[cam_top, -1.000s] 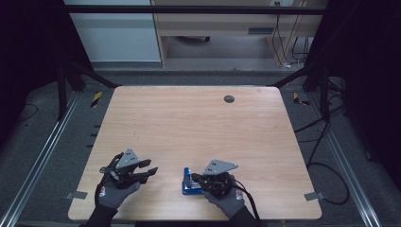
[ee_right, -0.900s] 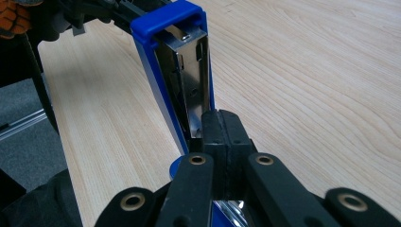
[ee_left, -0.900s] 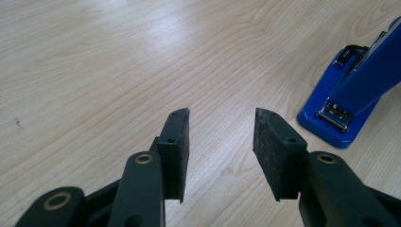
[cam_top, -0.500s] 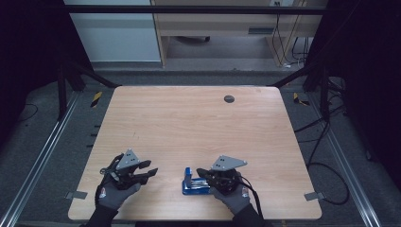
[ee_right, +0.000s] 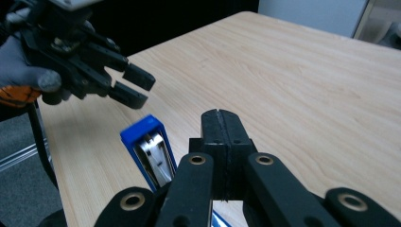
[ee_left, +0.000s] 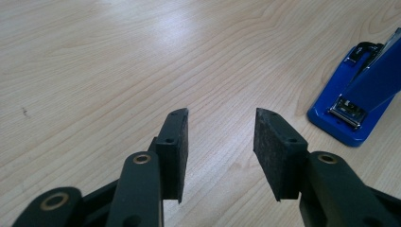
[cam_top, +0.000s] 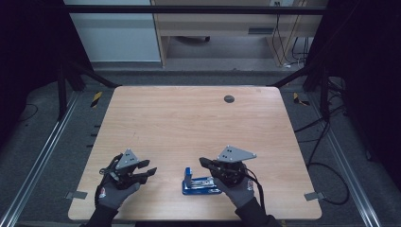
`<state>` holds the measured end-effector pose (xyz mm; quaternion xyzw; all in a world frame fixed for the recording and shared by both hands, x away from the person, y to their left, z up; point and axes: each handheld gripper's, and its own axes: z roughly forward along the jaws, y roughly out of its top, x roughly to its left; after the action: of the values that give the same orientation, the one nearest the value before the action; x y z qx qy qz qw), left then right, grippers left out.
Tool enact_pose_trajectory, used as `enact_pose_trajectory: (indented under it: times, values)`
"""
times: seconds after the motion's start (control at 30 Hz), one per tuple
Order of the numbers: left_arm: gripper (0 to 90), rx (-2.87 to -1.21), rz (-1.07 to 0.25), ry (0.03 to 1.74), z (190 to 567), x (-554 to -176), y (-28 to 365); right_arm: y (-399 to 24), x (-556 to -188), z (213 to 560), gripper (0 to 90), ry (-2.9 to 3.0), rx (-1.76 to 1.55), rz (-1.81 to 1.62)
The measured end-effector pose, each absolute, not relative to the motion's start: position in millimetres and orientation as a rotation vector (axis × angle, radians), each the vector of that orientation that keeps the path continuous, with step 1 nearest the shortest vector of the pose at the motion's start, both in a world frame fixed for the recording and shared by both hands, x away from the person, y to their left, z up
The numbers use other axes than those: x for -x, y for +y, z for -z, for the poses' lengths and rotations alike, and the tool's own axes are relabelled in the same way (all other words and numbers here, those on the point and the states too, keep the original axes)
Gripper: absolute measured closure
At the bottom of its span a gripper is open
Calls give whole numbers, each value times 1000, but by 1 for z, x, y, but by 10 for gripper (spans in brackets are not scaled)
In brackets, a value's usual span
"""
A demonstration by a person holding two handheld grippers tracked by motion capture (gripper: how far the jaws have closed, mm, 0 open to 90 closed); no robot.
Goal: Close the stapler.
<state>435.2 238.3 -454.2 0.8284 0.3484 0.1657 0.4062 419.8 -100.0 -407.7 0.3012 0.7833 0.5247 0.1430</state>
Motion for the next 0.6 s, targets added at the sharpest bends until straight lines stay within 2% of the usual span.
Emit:
enact_pose_trajectory:
  times: [0.3,0.6]
  values:
    - [561,-2088,-425,886,454,-435,239,-77,-415,391,900,2290,-784,-1557]
    - [560,-2089,-425,887,454,-435,240,-57,-408,396,900,2364,-721,-1535]
